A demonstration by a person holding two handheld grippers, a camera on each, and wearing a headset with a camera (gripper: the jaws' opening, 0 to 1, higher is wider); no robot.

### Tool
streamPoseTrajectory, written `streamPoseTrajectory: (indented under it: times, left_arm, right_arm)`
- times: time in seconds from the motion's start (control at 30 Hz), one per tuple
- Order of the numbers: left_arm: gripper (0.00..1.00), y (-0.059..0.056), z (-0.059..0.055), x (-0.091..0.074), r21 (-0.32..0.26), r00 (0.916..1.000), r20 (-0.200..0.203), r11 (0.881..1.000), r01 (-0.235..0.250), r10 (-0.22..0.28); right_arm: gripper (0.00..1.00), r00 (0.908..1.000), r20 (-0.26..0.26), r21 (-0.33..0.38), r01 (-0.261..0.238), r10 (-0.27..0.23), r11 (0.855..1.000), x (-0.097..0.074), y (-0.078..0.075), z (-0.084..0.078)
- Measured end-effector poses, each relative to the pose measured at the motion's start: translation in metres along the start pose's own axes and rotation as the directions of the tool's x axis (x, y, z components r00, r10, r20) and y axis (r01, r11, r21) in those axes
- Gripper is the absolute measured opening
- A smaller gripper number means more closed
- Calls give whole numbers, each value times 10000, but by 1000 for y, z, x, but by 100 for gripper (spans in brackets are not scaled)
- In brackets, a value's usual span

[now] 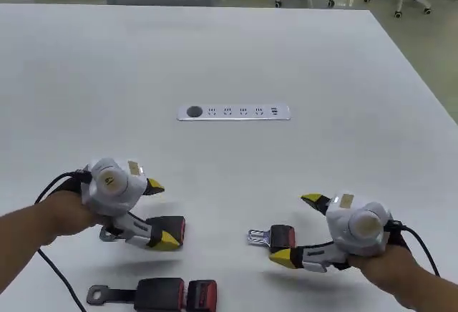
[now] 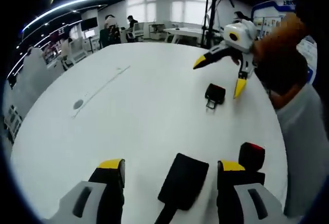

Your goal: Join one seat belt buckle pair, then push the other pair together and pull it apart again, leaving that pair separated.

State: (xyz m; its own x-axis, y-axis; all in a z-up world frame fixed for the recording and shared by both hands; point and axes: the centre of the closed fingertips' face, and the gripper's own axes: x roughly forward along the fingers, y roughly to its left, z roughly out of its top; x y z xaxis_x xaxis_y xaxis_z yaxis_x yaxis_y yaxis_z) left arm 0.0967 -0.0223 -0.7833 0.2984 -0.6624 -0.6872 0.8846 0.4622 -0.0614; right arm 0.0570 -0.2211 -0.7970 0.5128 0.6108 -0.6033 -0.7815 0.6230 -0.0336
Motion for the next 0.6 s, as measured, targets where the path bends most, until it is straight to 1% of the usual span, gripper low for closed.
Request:
streamPoseTrajectory:
  times: [0.03, 0.07, 0.1, 0.13, 0.17, 0.2, 0.27, 0.33, 0.37, 0.4, 0.43, 0.47, 0.5, 0.53, 0.6]
  left_arm:
    - [79, -3, 4, -4, -180, 9996, 270, 9998, 53, -48]
    - [81, -1, 6, -10, -360, 9987, 473, 9992, -167, 184]
    - [82, 5, 6, -15, -602, 9970, 503, 9966, -555, 586]
    - [83, 8, 7, -21, -956, 9929, 695, 9914, -892, 960]
    - [84, 8, 8, -23, -1088, 9915, 814, 9898, -924, 1015]
    - [86, 9, 9, -32, -1512, 9851, 1040, 9811, -1206, 1372]
    - [94, 11, 8, -40, -1788, 9746, 1155, 9691, -1697, 1919]
    - [100, 8, 10, -51, -2082, 9616, 1452, 9574, -2002, 2327]
    - [100, 6, 12, -56, -2247, 9564, 1636, 9531, -2028, 2421]
    - [100, 4, 15, -63, -2352, 9455, 1927, 9478, -2153, 2626]
    - [100, 3, 15, -65, -2380, 9427, 1966, 9458, -2208, 2696]
    - [100, -4, 14, -72, -2432, 9401, 1959, 9425, -2291, 2790]
    - [100, -8, 14, -75, -2475, 9370, 2029, 9407, -2320, 2845]
    - [100, -14, 14, -80, -2513, 9318, 2154, 9386, -2362, 2921]
    - [100, -24, 12, -86, -2425, 9282, 2216, 9389, -2445, 2989]
  right_arm:
    - [88, 9996, 212, 240, 199, -204, 9995, -2, 2, 6]
    - [89, 9988, 323, 421, 342, -355, 9985, -3, 2, 10]
    - [91, 9969, 553, 746, 518, -560, 9959, -6, 4, 16]
    - [92, 9951, 656, 984, 668, -735, 9929, -7, 4, 20]
    - [93, 9936, 683, 1108, 817, -896, 9905, -9, 4, 22]
    - [93, 9932, 686, 1158, 856, -940, 9896, -10, 5, 23]
    - [97, 9904, 838, 1287, 982, -1095, 9868, -13, 9, 30]
    - [100, 9865, 1040, 1229, 1132, -1262, 9859, -17, 15, 38]
    - [100, 9856, 1109, 1206, 1146, -1281, 9861, -19, 17, 41]
    - [100, 9834, 1212, 1222, 1202, -1350, 9852, -21, 21, 45]
    - [100, 9829, 1237, 1217, 1212, -1362, 9851, -22, 22, 47]
    - [100, 9801, 1342, 1234, 1299, -1462, 9838, -25, 26, 51]
    - [100, 9793, 1404, 1247, 1288, -1460, 9838, -26, 29, 53]
    - [100, 9778, 1477, 1166, 1319, -1485, 9844, -29, 34, 56]
    - [100, 9750, 1669, 1030, 1304, -1464, 9861, -33, 42, 61]
